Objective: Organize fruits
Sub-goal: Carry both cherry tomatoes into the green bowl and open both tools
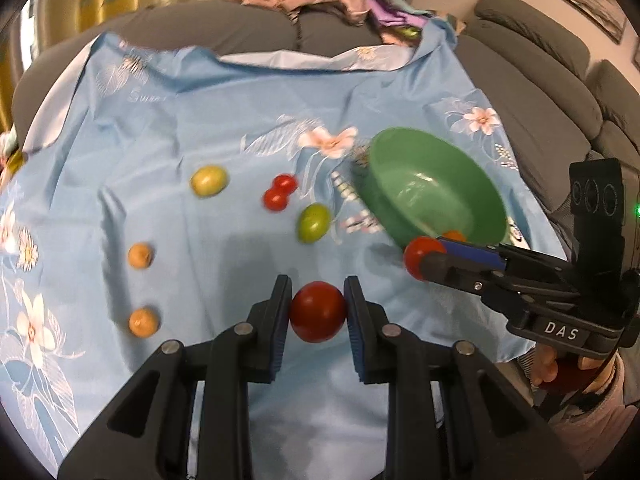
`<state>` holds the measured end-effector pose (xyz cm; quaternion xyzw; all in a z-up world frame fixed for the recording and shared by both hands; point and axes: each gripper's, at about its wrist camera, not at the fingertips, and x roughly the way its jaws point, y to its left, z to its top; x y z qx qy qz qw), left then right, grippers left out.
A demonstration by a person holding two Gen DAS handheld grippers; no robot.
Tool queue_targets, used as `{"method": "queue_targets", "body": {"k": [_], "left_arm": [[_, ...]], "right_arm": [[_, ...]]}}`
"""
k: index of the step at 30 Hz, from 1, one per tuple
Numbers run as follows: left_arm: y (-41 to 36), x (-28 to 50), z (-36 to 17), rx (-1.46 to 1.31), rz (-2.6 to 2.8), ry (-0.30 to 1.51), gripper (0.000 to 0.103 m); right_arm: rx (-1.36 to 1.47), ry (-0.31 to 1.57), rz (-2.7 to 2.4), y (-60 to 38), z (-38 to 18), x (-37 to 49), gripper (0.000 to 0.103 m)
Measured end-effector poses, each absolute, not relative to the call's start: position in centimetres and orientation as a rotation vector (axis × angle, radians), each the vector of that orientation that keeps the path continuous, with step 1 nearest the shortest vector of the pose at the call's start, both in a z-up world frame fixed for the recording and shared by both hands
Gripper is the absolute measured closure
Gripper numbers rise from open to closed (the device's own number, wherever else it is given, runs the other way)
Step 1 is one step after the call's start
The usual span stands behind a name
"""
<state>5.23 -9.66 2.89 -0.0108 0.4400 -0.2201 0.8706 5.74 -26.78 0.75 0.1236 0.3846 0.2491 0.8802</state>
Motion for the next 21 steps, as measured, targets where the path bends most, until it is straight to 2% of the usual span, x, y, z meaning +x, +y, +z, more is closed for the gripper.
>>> {"method": "queue_targets", "body": {"k": [12, 21], "left_arm": [[-16.2, 6.2, 5.5, 0.061, -0.581, 0.871, 0.077], [-20.5, 7.9, 5.0, 0.082, -0.665, 0.877, 0.077]], "right_arm": [[0.307, 0.719, 0.406, -32.2, 2.3, 4.7, 0.071], [0.322, 0.711, 0.315, -35.2, 1.9, 4.8, 0.071]]}}
